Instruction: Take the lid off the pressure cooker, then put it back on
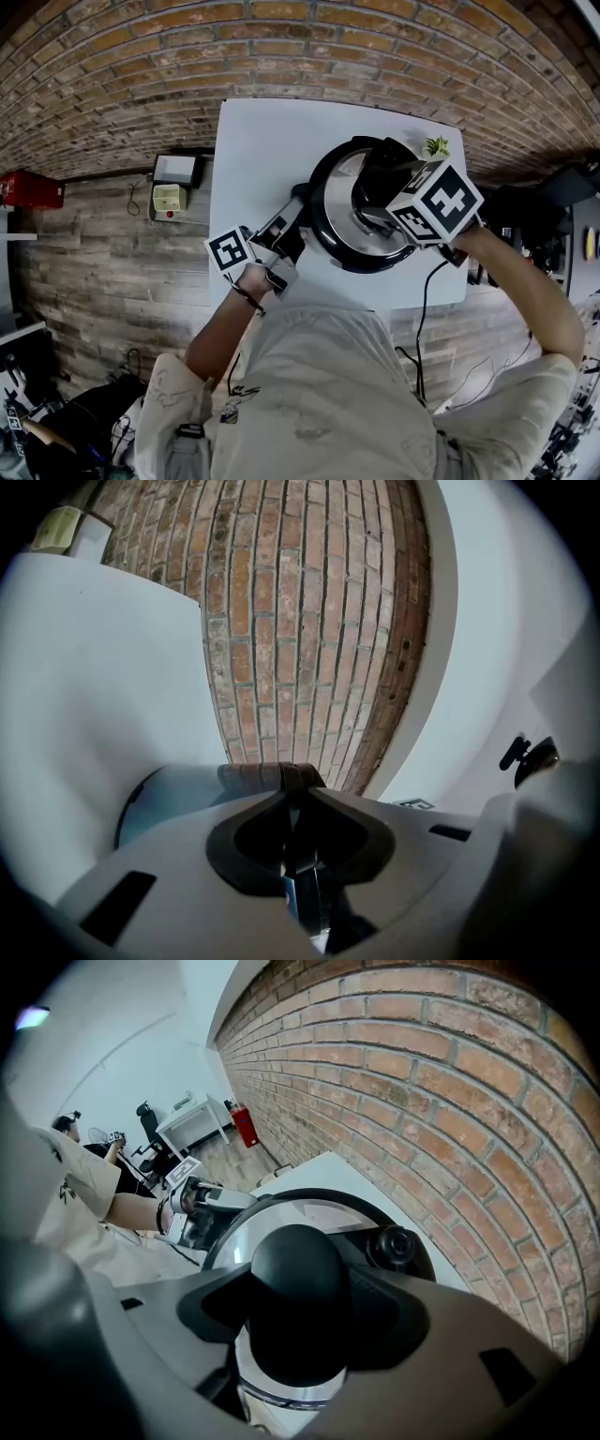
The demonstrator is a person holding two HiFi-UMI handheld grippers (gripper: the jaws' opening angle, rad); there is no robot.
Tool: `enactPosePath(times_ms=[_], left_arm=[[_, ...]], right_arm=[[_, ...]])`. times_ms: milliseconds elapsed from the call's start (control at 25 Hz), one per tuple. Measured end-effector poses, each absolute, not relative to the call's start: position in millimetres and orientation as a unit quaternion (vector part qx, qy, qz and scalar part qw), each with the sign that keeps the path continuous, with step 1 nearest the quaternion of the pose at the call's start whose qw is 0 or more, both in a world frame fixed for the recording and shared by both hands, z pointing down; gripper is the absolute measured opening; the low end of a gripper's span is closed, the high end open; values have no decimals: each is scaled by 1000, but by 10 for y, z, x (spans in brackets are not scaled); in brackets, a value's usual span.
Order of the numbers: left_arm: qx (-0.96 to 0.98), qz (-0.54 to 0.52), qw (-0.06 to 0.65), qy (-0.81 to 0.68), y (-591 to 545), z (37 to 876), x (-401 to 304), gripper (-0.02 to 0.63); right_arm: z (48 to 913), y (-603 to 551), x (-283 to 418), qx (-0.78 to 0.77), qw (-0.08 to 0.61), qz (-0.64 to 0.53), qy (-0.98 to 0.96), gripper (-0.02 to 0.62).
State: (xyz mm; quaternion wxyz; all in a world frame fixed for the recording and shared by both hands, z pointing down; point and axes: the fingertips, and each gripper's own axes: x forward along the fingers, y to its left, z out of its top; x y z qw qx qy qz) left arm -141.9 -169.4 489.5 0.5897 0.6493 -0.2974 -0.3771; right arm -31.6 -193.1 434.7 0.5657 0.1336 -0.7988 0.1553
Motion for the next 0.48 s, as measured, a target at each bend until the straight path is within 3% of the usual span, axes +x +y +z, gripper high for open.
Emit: enactPosePath(times_ms=[480], left_arm=[[651, -376, 592, -291, -1702, 4892, -1404, 72]], right_arm=[[4324, -1915, -291, 108, 574, 137, -800, 293]])
